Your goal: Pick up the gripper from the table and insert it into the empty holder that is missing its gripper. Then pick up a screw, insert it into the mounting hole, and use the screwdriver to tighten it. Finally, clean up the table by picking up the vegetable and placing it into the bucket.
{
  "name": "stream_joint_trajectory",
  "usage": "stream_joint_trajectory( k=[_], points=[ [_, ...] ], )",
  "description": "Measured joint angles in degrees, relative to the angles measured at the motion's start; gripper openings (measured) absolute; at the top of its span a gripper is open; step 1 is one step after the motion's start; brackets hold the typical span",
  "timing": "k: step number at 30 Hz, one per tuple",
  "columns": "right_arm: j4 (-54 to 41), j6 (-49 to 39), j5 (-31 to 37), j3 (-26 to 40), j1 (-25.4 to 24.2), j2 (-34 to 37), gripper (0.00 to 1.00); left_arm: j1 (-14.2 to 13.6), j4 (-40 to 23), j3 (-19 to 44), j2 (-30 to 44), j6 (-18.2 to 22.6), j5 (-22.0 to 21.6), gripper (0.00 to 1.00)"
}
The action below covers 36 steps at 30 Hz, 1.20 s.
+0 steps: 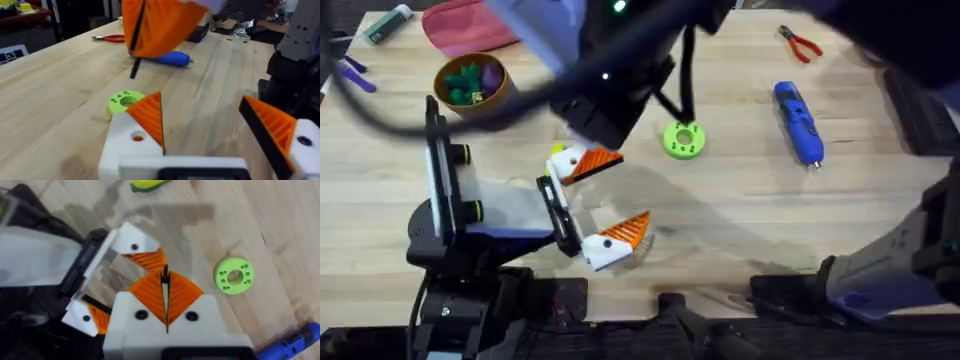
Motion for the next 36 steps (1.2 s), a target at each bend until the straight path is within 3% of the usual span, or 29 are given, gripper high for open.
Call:
stream_joint_trajectory(
  k=[13, 36],
  points=[
    [1.2, -7.3, -1.1, 0.1, 2.7, 0.0, 0.006, 0.0, 0.0, 0.0, 0.0, 0.0, 0.0, 0.950],
    [3.1, -32.5, -4.5, 0.4, 2.7, 0.8, 0.006, 0.0, 0.0, 0.0, 0.0, 0.0, 0.0, 0.951]
  ],
)
